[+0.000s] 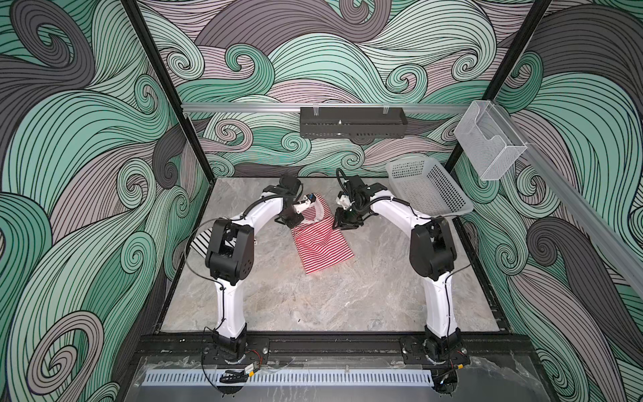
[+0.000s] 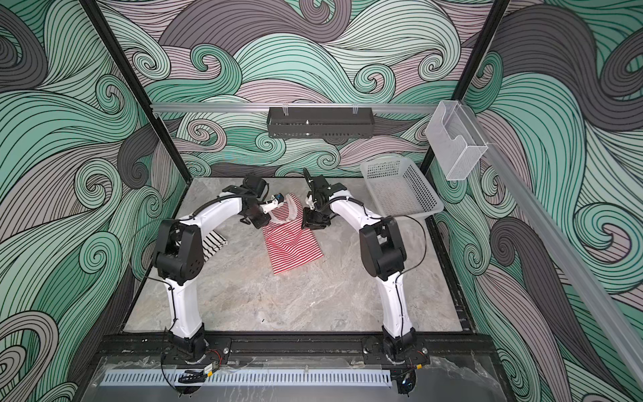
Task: Fold and stack tank tops
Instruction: Fold the tank top at the center of the table, then smooth out the tank top at the center of the table.
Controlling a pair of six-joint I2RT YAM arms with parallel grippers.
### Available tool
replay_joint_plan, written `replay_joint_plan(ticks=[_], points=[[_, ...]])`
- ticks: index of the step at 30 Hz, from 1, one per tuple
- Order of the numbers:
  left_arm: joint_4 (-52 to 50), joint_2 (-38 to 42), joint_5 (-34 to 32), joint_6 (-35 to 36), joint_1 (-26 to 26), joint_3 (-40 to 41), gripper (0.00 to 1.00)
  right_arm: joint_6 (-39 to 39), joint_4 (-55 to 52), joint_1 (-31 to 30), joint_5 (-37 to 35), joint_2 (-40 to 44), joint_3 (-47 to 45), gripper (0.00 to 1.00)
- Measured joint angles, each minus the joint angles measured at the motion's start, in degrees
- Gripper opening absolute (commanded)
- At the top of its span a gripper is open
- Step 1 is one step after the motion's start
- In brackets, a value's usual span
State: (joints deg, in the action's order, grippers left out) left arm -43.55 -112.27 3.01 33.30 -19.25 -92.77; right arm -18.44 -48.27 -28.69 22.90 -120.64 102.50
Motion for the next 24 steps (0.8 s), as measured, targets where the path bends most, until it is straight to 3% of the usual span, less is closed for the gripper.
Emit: replay_joint_plan(ticks=[3,6,16,24], points=[[0.4,4.1,3.9,-0.2,-0.1,1.2,0.3,-0.9,3.4,-1.3,0.1,3.3,-4.1,0.15],[0.2,3.8,6.5,-0.5,-0.4,1.6,0.28,-1.8,6.3,-2.2,0.3,2.3,-5.0,0.09],[-3.8,-11.2,6.4,-2.5,-0.8,-3.5,0.26,-5.7,11.7,-0.7,2.4,-9.6,-0.9,0.06],[-3.9,-12.7,0.5,-3.8,-0.8,-5.0,0.28,-7.7,12.2,3.1,-1.4,-9.8,-3.1,0.09]])
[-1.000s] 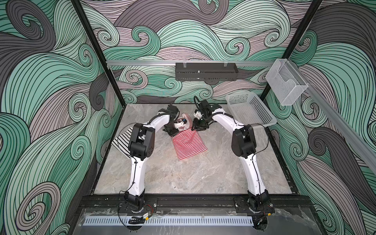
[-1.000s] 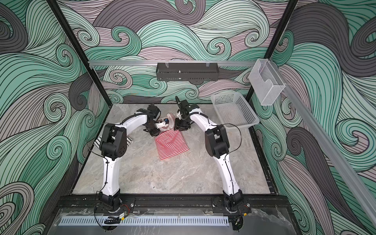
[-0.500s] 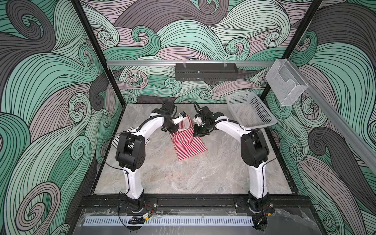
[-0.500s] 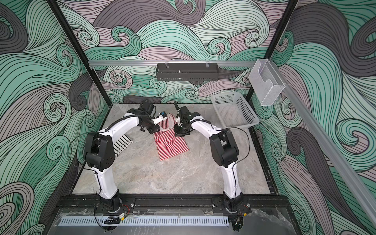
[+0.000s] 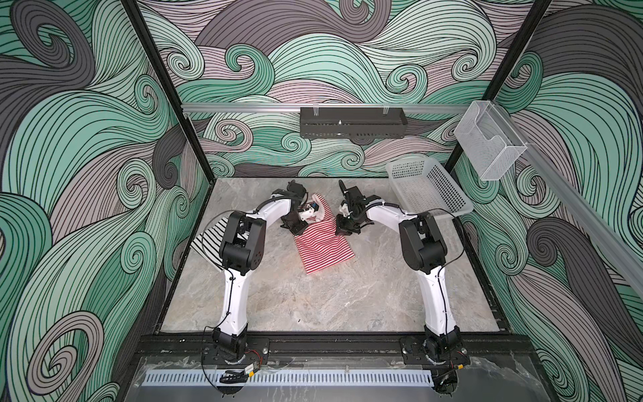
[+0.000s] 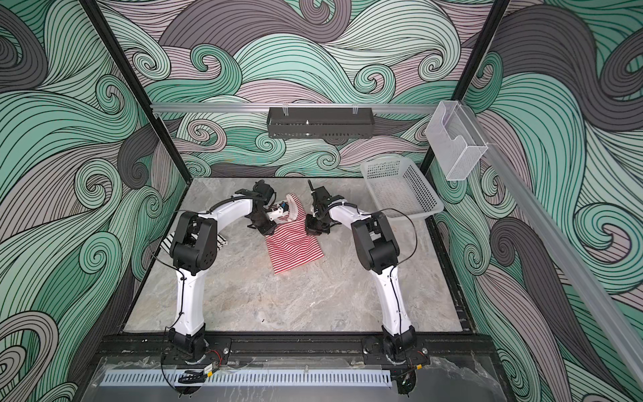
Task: Fold and stack tank tops
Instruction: Smooth out the tank top at the center of the table.
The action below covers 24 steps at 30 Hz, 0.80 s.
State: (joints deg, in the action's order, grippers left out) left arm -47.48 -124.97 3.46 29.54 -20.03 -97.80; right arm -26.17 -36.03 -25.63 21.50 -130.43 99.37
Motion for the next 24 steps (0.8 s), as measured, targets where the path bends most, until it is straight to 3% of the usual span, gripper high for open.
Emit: replay_joint_plan(ticks=[10,18,24], points=[[-0.6,1.0,-4.0,-1.7,-0.1,1.1,0.3,0.6,-0.3,0.8,-2.4,4.0,-2.1,0.17],[-0.3,12.0,3.0,-1.9,-3.3,5.3,0.31,0.1,0.0,0.6,-0.9,3.6,4.8,0.16],[-1.1,10.2,6.7,-2.0,-9.0,5.3,0.31,-1.8,0.6,1.8,2.0,-1.8,9.1,0.16]])
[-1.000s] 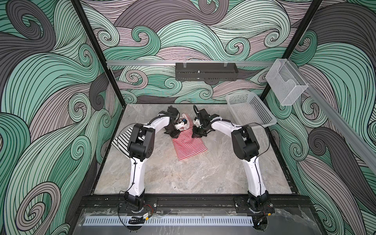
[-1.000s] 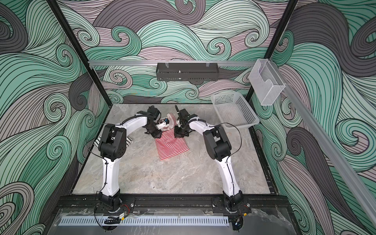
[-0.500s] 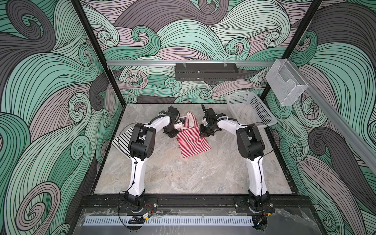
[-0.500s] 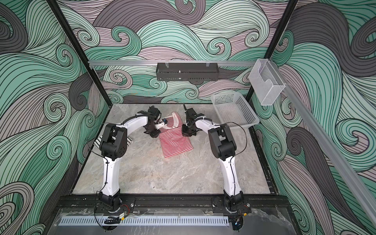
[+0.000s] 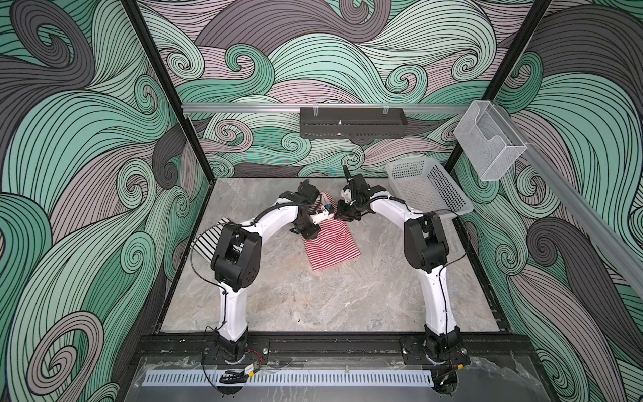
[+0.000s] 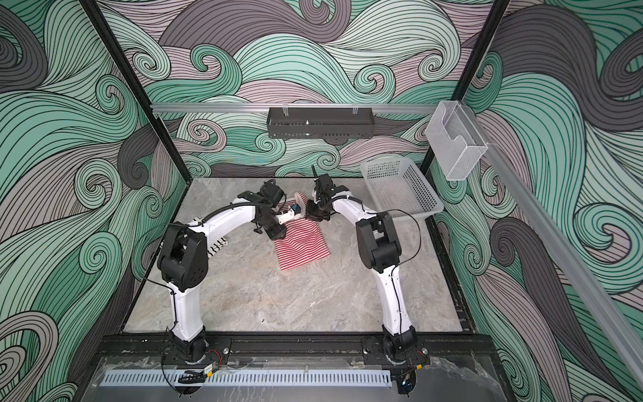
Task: Fold and stack tank tops
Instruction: Smooth out the tank top at the center of the table, then fold the tank top at the center of the table.
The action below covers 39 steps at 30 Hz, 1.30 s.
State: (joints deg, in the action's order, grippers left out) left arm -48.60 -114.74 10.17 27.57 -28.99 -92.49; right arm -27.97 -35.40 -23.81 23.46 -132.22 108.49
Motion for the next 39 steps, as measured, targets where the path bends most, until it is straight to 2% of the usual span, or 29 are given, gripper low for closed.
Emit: replay_joint_plan(ticks=[5,9,15,18,20,24,27,31,35,39], points=[[-0.1,-1.9,2.2,-0.3,-2.1,4.4,0.3,-1.7,0.0,2.0,1.7,-4.6,2.1,0.16],[0.0,-2.0,2.1,-0.8,-2.7,9.7,0.3,-2.7,-0.4,3.7,2.3,-6.2,4.2,0.16],[1.7,-0.1,1.3,-1.4,-3.1,13.1,0.29,-2.6,-2.2,5.5,0.9,-7.2,7.0,0.16],[2.1,1.0,0.1,-1.6,-3.6,14.7,0.29,-2.1,-2.3,5.8,0.2,-6.1,4.8,0.23],[2.1,2.1,-0.8,-1.7,-3.8,16.1,0.29,-1.2,-1.6,5.4,-0.5,-2.5,-1.3,0.35],[2.1,5.4,-2.4,-1.8,-3.8,20.0,0.33,-0.2,-0.9,3.1,-1.0,9.8,-15.1,0.49],[2.4,9.3,-3.8,-2.5,-3.8,23.7,0.46,-0.1,1.5,0.4,-0.7,21.2,-25.8,0.52],[3.7,16.6,-4.8,-3.3,-3.8,27.8,0.48,-1.1,5.2,-3.1,-0.4,31.8,-38.1,0.53],[6.3,22.2,-5.4,-3.3,-3.9,30.5,0.52,-2.8,7.4,-5.1,-0.6,34.2,-47.8,0.53],[8.4,23.5,-6.7,-3.3,-4.5,32.5,0.52,-5.0,9.4,-6.2,-0.6,34.7,-54.7,0.54]])
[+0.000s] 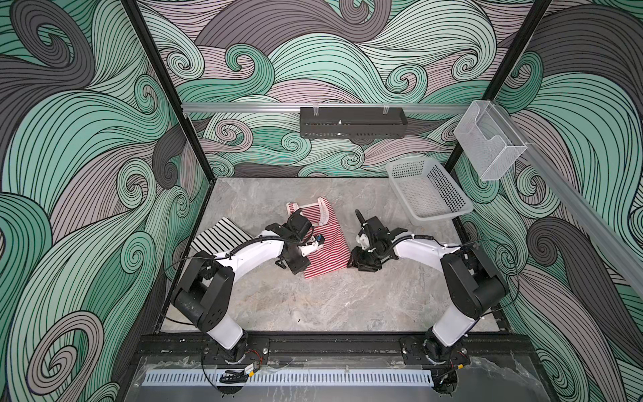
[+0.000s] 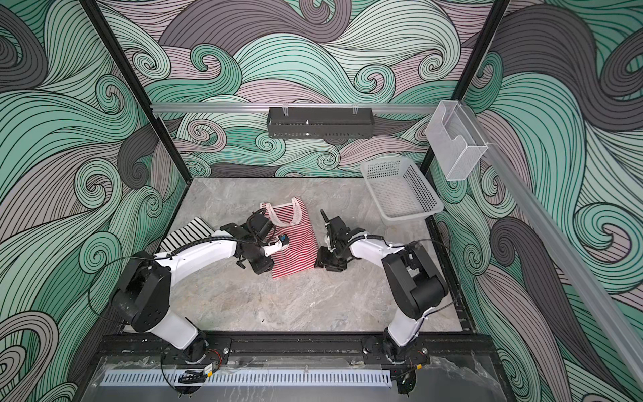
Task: Fold and stack tank tops
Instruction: Fold the tank top at the center of the table.
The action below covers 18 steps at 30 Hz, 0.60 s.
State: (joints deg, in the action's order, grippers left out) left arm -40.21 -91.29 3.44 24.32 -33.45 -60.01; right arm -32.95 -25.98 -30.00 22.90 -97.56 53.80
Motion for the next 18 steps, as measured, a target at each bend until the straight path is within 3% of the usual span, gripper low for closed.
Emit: replay_joint_plan(ticks=[7,18], points=[[2.1,0.4,-0.5,0.0,-1.6,2.2,0.52,-3.8,6.6,1.2,0.2,1.0,-3.1,0.52],[3.0,1.6,-0.8,0.1,-2.1,3.8,0.52,-10.6,20.2,4.9,5.6,-2.7,-5.1,0.38]])
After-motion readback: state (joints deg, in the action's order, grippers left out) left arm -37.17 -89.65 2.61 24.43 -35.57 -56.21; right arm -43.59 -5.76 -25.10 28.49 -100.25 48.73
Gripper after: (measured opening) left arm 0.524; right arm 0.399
